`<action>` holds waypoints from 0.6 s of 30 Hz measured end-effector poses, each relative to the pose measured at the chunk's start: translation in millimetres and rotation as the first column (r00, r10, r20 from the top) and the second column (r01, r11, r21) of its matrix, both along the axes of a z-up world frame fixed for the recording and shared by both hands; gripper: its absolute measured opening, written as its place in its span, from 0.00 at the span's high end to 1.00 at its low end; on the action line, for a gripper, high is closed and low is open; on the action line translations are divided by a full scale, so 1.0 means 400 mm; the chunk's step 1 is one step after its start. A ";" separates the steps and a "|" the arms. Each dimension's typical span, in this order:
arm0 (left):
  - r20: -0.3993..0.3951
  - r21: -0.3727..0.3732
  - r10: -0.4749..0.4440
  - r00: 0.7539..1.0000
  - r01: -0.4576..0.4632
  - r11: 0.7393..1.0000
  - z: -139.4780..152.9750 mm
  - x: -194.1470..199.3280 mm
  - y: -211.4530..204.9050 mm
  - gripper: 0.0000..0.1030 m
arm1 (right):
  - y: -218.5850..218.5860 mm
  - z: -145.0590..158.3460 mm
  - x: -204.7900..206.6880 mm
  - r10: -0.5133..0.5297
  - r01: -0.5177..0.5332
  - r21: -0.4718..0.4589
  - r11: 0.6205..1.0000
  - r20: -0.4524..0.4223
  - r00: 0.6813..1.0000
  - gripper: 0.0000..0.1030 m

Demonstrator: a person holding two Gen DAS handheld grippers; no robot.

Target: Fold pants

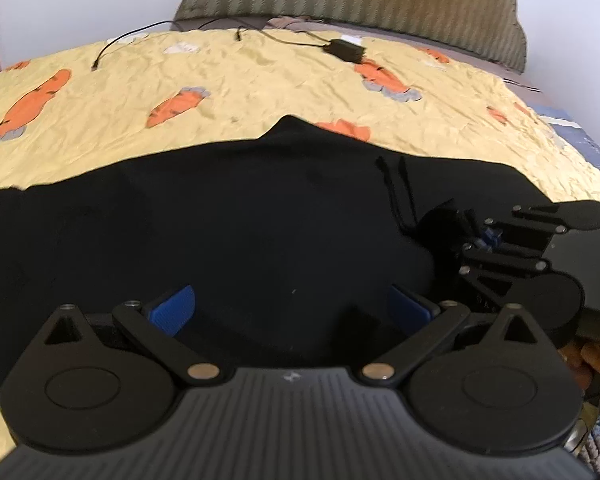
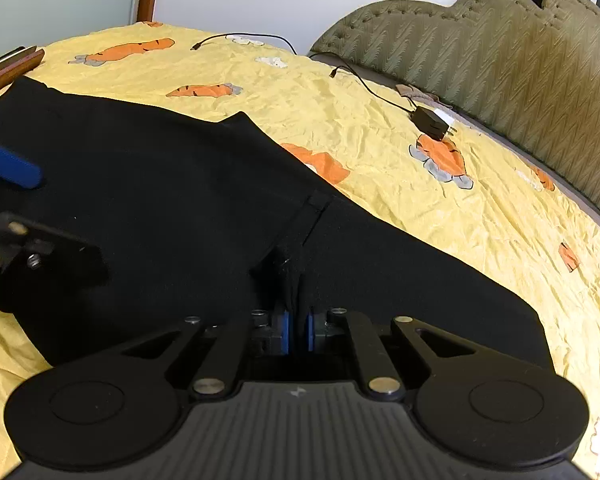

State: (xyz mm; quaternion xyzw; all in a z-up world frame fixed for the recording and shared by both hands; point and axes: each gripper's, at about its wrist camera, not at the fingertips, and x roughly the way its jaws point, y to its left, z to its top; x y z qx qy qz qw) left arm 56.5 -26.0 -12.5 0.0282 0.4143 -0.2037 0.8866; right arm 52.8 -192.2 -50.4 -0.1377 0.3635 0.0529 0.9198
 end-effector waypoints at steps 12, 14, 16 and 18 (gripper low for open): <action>0.052 0.135 0.171 0.984 -0.176 0.975 0.032 -0.015 0.049 0.00 | 0.031 0.013 -0.064 0.107 -0.099 -0.132 0.986 0.055 0.993 0.25; 0.052 0.137 0.201 0.978 -0.206 0.969 0.030 -0.002 0.064 0.00 | 0.023 0.023 -0.086 0.109 -0.098 -0.123 0.987 0.087 0.990 0.17; 0.052 0.145 0.227 0.973 -0.232 0.962 0.027 0.010 0.077 0.00 | 0.011 0.044 -0.112 0.113 -0.103 -0.088 0.991 0.117 0.987 0.17; 0.059 0.153 0.235 0.970 -0.241 0.958 0.023 0.014 0.085 0.00 | -0.006 0.074 -0.143 0.117 -0.110 -0.050 0.993 0.148 0.982 0.17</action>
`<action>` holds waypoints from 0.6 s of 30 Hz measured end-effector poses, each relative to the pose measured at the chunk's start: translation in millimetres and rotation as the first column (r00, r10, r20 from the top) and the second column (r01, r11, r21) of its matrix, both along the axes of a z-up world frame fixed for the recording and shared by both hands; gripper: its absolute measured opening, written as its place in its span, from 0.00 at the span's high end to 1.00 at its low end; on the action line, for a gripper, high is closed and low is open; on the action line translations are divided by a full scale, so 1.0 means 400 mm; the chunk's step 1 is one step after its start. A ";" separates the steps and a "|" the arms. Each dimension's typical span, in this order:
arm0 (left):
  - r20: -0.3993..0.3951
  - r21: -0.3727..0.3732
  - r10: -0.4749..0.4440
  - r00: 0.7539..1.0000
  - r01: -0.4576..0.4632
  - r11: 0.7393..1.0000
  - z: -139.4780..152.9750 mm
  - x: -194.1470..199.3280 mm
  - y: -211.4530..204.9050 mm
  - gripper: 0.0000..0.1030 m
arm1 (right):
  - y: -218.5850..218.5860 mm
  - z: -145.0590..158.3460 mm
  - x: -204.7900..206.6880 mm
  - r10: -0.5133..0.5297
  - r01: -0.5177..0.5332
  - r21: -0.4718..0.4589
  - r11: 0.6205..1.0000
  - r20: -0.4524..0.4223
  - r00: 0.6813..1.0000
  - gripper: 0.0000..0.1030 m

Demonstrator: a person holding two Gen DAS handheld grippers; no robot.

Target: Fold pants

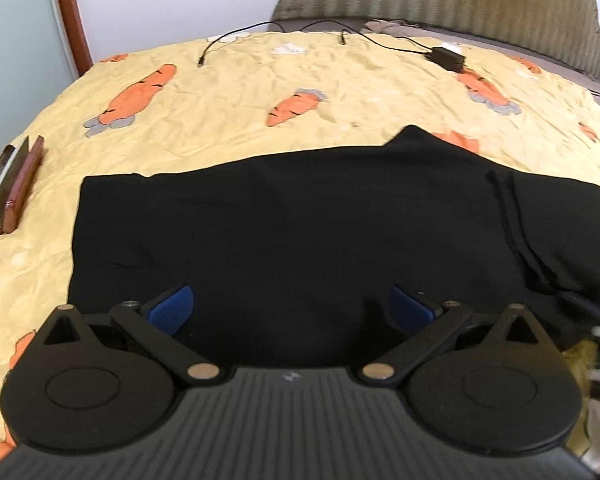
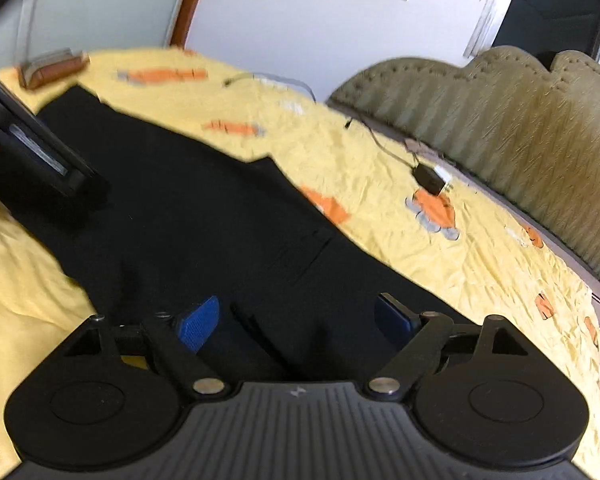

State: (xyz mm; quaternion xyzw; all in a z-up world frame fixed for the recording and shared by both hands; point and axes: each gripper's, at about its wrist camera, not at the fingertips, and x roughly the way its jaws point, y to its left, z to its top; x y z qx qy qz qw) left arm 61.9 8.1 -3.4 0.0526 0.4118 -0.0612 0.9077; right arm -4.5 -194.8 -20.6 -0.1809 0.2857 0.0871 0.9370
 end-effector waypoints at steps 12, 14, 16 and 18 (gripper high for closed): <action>-0.018 0.001 0.016 1.000 -0.016 1.000 -0.019 0.017 0.033 0.00 | -0.553 -0.061 0.038 -0.465 0.575 0.588 0.569 -0.346 0.815 0.17; -0.019 0.004 0.019 1.000 -0.019 1.000 -0.021 0.017 0.031 0.00 | -0.576 -0.093 0.045 -0.433 0.548 0.668 0.503 -0.355 0.829 0.16; -0.019 0.009 0.021 1.000 -0.021 1.000 -0.023 0.019 0.030 0.00 | -0.567 -0.097 0.054 -0.413 0.529 0.673 0.516 -0.346 0.843 0.16; -0.017 0.015 0.021 1.000 -0.020 1.000 -0.022 0.020 0.029 0.00 | -0.552 -0.097 0.053 -0.332 0.470 0.723 0.506 -0.339 0.880 0.16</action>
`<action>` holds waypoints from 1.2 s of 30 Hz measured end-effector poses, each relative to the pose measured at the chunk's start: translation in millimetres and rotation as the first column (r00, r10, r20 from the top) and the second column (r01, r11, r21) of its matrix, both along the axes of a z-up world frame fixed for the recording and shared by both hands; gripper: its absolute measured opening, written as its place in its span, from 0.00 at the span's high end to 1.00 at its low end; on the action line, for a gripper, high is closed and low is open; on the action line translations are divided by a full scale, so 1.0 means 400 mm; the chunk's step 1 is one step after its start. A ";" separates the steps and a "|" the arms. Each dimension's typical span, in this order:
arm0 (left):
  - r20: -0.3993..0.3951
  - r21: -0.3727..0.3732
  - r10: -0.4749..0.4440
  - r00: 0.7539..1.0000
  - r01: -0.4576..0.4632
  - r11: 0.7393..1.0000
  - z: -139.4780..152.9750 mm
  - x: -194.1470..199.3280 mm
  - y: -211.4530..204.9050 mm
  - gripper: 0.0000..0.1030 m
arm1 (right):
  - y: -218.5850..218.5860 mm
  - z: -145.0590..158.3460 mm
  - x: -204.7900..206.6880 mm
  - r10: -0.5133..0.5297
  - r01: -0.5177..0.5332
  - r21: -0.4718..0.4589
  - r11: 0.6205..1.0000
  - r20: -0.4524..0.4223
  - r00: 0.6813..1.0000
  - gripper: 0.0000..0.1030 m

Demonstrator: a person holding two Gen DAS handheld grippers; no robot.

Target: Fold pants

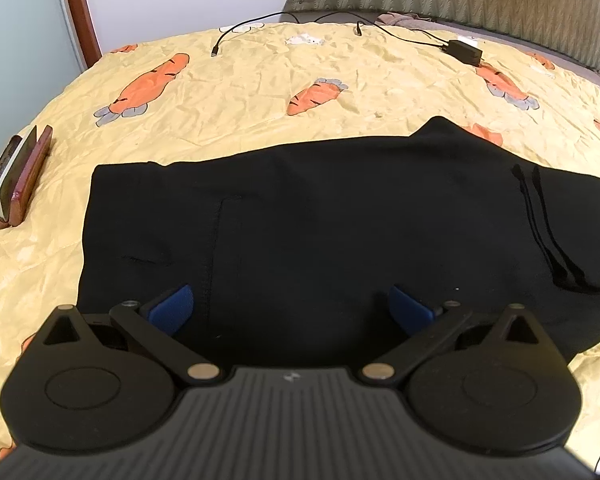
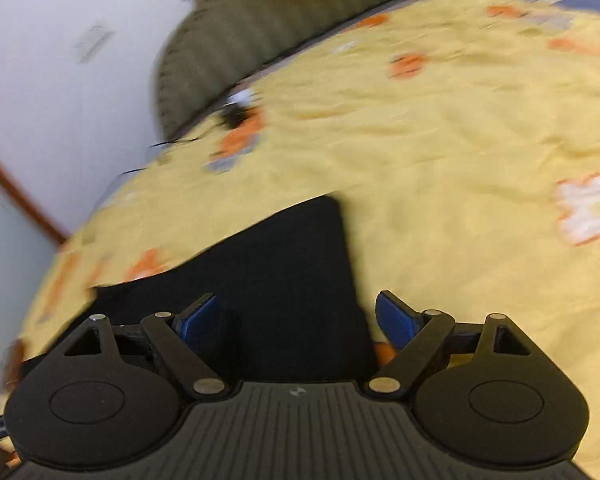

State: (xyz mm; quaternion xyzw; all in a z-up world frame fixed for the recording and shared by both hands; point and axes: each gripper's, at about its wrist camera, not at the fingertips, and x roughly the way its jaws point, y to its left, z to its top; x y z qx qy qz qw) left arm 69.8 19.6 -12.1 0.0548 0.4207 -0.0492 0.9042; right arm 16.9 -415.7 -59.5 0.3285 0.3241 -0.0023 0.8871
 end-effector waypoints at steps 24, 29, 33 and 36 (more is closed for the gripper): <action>-0.001 -0.122 -0.171 0.985 0.170 0.978 0.048 0.010 -0.165 0.00 | -0.034 -0.030 -0.033 0.011 -0.016 0.110 0.994 0.044 0.999 0.21; -0.004 -0.150 -0.301 0.954 0.297 0.943 0.045 0.011 -0.310 0.00 | -0.033 -0.033 -0.034 0.018 -0.023 0.095 0.995 0.054 0.998 0.21; -0.049 -0.248 -0.348 0.936 0.326 0.912 0.017 0.039 -0.370 0.00 | -0.035 -0.037 -0.041 0.023 -0.030 0.095 0.995 0.070 0.997 0.20; -0.124 -0.351 -0.357 0.926 0.296 0.888 -0.022 0.091 -0.371 0.00 | -0.040 -0.041 -0.047 0.026 -0.035 0.104 0.994 0.087 0.996 0.20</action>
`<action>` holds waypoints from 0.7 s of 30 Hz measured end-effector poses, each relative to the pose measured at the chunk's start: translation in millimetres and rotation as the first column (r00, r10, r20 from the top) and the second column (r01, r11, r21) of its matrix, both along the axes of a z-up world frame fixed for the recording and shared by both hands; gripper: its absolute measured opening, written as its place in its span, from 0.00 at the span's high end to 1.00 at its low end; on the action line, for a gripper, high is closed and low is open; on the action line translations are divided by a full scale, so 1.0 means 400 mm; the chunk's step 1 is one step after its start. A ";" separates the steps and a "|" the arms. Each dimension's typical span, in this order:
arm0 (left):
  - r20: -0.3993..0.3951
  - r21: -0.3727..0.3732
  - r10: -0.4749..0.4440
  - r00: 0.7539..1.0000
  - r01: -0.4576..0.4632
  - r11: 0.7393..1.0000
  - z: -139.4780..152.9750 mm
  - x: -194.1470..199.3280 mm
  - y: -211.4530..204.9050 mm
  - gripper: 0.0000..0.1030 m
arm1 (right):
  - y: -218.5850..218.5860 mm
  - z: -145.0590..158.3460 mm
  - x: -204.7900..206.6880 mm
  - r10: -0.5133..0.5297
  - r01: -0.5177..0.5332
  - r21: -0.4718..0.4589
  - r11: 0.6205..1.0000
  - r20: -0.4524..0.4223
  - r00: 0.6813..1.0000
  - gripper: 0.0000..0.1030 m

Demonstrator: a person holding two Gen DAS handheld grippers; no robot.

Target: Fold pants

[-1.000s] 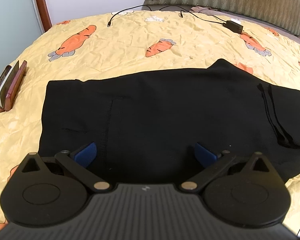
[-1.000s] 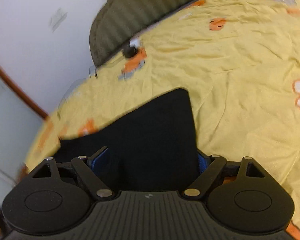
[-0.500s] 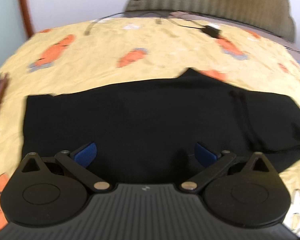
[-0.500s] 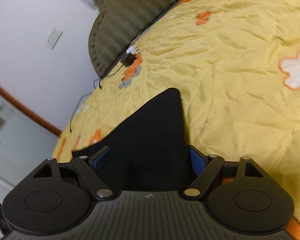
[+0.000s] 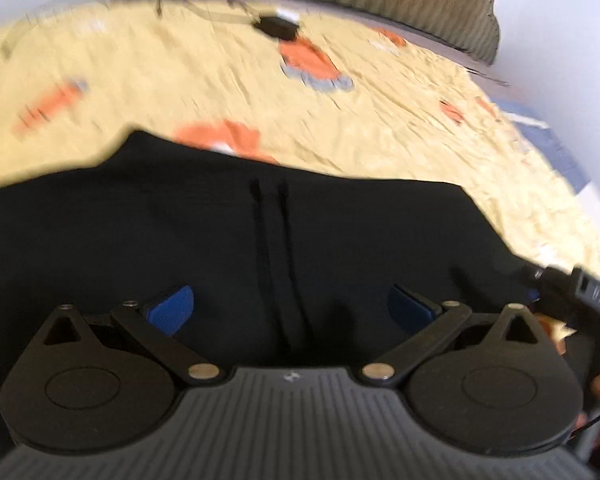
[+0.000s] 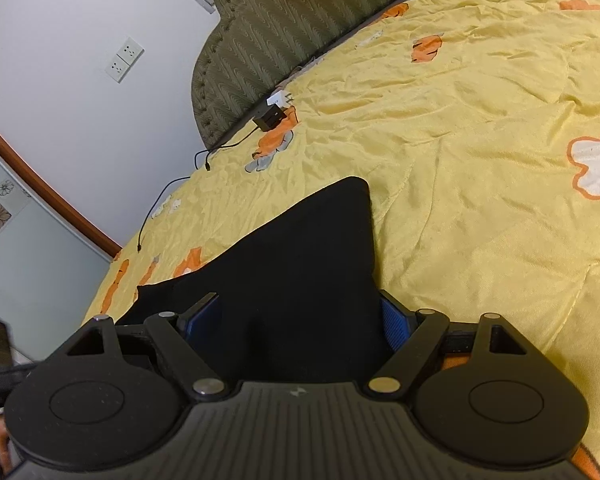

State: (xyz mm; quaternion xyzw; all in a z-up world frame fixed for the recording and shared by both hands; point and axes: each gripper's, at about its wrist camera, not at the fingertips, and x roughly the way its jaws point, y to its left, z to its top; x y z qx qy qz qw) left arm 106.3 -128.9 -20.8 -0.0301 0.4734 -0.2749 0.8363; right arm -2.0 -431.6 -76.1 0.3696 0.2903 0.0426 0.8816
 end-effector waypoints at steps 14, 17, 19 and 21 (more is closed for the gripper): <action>-0.066 -0.164 -0.079 0.995 0.067 0.984 -0.012 0.052 -0.026 0.15 | -0.004 -0.015 -0.018 0.013 -0.014 0.010 1.000 0.066 0.998 0.20; -0.091 -0.240 -0.111 0.990 0.086 0.967 -0.013 0.040 0.006 0.16 | 0.001 -0.014 -0.020 0.014 -0.014 -0.003 1.000 0.071 0.997 0.20; -0.118 -0.241 -0.100 0.988 0.070 0.968 -0.032 0.046 0.026 0.24 | 0.000 -0.017 -0.022 0.013 -0.013 -0.001 1.000 0.077 0.997 0.20; -0.116 -0.233 -0.089 0.989 0.060 0.971 -0.030 0.048 0.042 0.35 | -0.002 -0.017 -0.022 0.012 -0.012 0.004 1.000 0.075 0.997 0.20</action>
